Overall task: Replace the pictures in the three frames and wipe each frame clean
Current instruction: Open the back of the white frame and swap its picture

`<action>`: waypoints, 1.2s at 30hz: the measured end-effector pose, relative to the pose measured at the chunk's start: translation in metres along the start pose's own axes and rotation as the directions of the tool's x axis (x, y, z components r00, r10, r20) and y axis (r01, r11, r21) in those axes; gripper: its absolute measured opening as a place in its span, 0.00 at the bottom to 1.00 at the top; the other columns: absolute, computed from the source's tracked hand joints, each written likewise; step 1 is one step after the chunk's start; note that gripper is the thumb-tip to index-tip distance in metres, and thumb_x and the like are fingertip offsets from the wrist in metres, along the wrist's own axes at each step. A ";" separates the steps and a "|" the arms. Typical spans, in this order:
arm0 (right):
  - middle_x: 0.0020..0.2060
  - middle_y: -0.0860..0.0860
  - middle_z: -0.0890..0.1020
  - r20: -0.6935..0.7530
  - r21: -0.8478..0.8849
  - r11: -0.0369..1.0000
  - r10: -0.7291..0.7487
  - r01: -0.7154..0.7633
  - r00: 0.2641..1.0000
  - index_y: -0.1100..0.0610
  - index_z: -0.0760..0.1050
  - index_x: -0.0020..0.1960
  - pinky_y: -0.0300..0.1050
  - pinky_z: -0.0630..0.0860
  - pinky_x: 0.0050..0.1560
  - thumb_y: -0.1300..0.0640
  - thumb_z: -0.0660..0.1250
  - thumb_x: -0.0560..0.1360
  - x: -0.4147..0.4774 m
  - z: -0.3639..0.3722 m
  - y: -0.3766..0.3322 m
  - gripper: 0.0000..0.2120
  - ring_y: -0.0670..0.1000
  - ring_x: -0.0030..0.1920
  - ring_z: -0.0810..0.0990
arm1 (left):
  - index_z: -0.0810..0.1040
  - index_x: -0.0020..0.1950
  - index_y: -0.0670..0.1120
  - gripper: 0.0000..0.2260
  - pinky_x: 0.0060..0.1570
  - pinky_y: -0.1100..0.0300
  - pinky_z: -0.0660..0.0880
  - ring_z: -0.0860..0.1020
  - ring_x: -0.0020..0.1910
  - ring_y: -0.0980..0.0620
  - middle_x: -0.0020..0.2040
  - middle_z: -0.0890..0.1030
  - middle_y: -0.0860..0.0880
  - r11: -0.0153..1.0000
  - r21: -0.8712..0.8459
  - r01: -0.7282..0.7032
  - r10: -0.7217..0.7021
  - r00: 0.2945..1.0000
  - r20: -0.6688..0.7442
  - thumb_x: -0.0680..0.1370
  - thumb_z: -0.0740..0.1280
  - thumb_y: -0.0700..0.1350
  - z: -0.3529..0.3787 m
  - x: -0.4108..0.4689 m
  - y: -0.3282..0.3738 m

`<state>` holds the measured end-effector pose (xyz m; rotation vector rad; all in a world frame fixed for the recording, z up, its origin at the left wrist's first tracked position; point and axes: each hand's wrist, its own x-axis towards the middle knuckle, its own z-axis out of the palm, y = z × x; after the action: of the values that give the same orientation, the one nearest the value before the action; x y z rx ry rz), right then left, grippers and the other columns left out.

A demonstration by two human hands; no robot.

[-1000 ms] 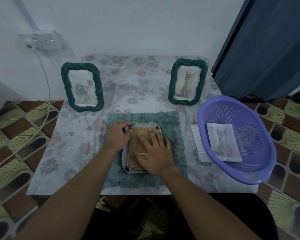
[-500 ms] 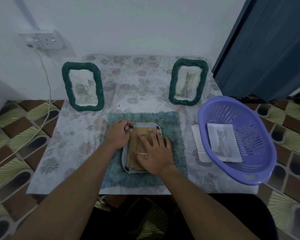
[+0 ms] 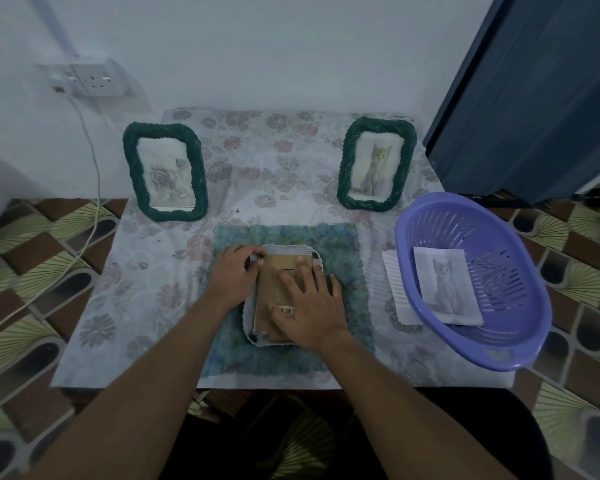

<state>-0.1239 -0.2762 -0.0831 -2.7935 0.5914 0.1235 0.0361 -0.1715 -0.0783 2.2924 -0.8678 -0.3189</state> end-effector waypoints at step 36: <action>0.74 0.50 0.65 -0.194 0.360 0.893 0.355 -0.270 0.915 0.47 0.66 0.74 0.57 0.55 0.71 0.50 0.57 0.82 0.009 -0.018 -0.003 0.21 0.54 0.73 0.59 | 0.51 0.79 0.62 0.31 0.72 0.37 0.51 0.51 0.79 0.43 0.81 0.52 0.53 0.863 0.499 -0.076 0.026 0.994 0.106 0.77 0.45 0.71 0.011 -0.096 0.003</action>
<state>-0.1137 -0.2820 -0.0665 -2.3860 1.0262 -0.2538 -0.0421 -0.1151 -0.0848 2.7442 -1.1696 -0.1937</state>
